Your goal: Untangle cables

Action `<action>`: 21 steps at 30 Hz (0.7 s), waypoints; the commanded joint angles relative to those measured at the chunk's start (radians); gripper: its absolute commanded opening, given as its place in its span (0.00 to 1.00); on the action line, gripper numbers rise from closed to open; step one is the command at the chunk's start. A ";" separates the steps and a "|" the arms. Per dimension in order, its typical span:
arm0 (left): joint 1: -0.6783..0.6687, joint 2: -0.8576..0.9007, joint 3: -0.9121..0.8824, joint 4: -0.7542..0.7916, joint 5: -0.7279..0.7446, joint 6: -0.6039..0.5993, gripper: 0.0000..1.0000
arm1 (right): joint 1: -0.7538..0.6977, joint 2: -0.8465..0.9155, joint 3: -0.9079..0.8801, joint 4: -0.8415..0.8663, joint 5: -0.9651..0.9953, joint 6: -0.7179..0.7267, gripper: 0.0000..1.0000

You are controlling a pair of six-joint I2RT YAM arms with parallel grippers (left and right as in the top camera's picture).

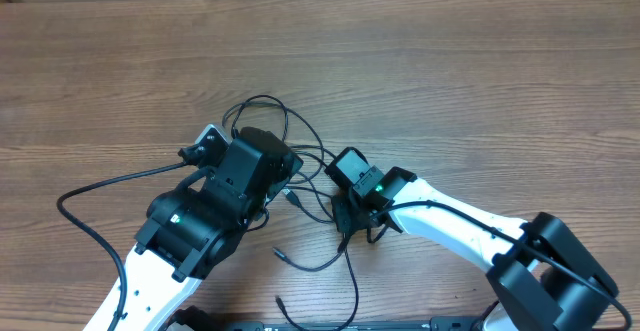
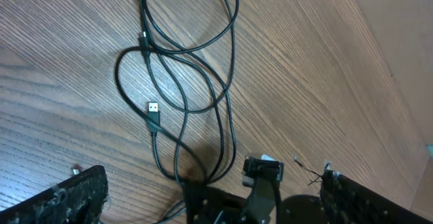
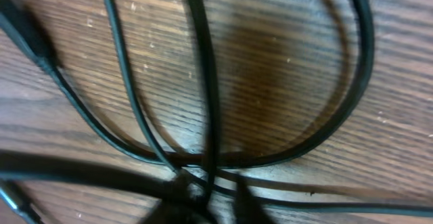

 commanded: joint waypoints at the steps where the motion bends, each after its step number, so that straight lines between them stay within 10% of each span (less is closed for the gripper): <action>1: -0.002 0.003 -0.001 -0.003 -0.007 -0.002 1.00 | -0.002 0.021 0.001 0.006 0.020 0.000 0.04; 21: -0.002 0.003 -0.001 -0.107 -0.007 -0.003 0.99 | -0.208 -0.500 0.426 -0.303 0.089 -0.083 0.04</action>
